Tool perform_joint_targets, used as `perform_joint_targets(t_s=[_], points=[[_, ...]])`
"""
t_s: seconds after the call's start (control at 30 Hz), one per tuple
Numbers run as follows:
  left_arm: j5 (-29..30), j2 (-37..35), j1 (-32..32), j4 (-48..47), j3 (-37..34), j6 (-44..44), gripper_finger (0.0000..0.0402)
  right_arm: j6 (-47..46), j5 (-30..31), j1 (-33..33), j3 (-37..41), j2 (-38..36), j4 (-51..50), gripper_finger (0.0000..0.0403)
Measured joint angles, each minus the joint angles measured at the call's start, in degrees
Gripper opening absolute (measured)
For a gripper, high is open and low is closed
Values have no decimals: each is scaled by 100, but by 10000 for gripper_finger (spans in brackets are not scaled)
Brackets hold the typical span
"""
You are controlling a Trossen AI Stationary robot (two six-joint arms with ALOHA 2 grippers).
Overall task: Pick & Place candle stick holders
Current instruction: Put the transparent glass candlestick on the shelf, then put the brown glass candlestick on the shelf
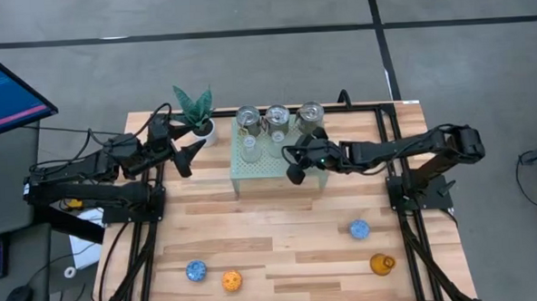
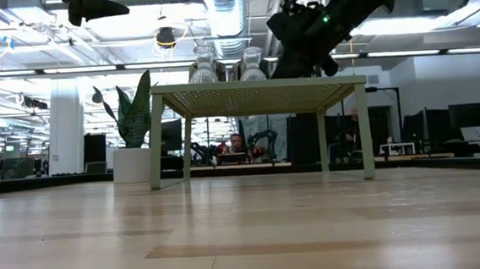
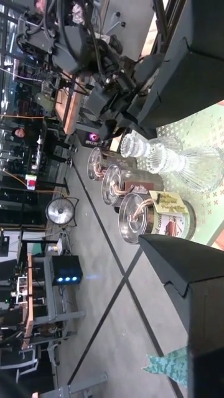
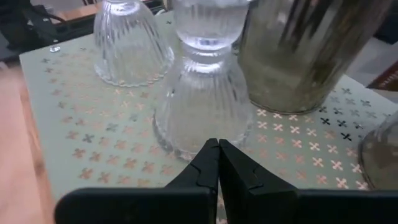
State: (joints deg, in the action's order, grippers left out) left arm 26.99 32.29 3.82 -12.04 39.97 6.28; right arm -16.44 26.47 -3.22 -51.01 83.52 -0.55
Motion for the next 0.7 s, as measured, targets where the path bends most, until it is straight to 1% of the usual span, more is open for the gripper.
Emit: perform_joint_targets(t_s=[0.1, 0.17, 0.23, 0.3, 0.4, 0.5, 0.57, 0.7], points=[[1, 0, 1, -1, 0, 0, 296, -2, -7, 7, -4, -247, -84, 0], [1, 0, -1, -1, 0, 0, 296, -119, -163, 77, -9, -575, -459, 0], [1, 0, 1, -4, 0, 0, 296, -364, -369, 190, -196, -939, -1153, 0], [1, 0, 0, -8, 0, 0, 296, -790, -531, 379, -421, -1365, -2160, 0], [1, 0, -1, -17, 0, 0, 296, -1775, -809, 771, -729, -1778, -3770, 1], [1, 0, 1, -25, 0, 0, 296, -2953, -1436, 1131, -998, -1914, -5606, 19], [1, 0, 1, -32, 0, 0, 296, -3530, -2140, 1362, -1053, -1898, -6613, 45], [-1, 0, 0, -34, 0, 32, 296, -4152, -3450, 1965, -1060, -1621, -7563, 122]])
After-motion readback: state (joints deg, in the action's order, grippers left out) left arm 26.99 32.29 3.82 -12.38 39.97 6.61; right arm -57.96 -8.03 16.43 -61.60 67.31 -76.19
